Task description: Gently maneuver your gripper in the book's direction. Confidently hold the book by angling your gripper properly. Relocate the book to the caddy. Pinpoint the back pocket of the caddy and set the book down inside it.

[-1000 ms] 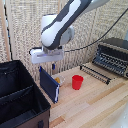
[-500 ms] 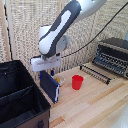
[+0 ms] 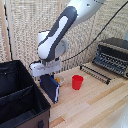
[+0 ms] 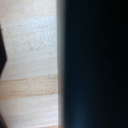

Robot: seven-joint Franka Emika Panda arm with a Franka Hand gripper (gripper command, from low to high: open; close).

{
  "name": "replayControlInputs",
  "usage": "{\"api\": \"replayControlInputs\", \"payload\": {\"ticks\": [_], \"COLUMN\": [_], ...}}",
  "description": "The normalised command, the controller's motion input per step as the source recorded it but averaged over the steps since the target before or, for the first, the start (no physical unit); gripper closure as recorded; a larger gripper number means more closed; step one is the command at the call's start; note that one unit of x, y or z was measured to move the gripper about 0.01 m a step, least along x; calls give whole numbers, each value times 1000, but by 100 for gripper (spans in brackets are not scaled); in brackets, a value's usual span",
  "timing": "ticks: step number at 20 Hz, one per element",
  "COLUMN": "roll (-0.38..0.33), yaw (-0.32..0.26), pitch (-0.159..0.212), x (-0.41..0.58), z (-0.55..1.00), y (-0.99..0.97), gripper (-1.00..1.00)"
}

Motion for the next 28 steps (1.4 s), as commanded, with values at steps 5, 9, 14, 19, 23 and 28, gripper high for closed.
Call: {"api": "replayControlInputs", "payload": {"ticks": [5, 9, 14, 19, 23, 28], "roll": [-41, -59, -45, 1, 0, -20], "yaw": [60, 28, -123, -213, -140, -27], "pitch": [10, -22, -108, -47, 1, 64], "x": [50, 26, 0, 0, -26, -85], "z": [0, 9, 305, 961, 988, 932], "y": [38, 87, 291, 278, 301, 382], "gripper": [100, 100, 100, 100, 100, 100]}}
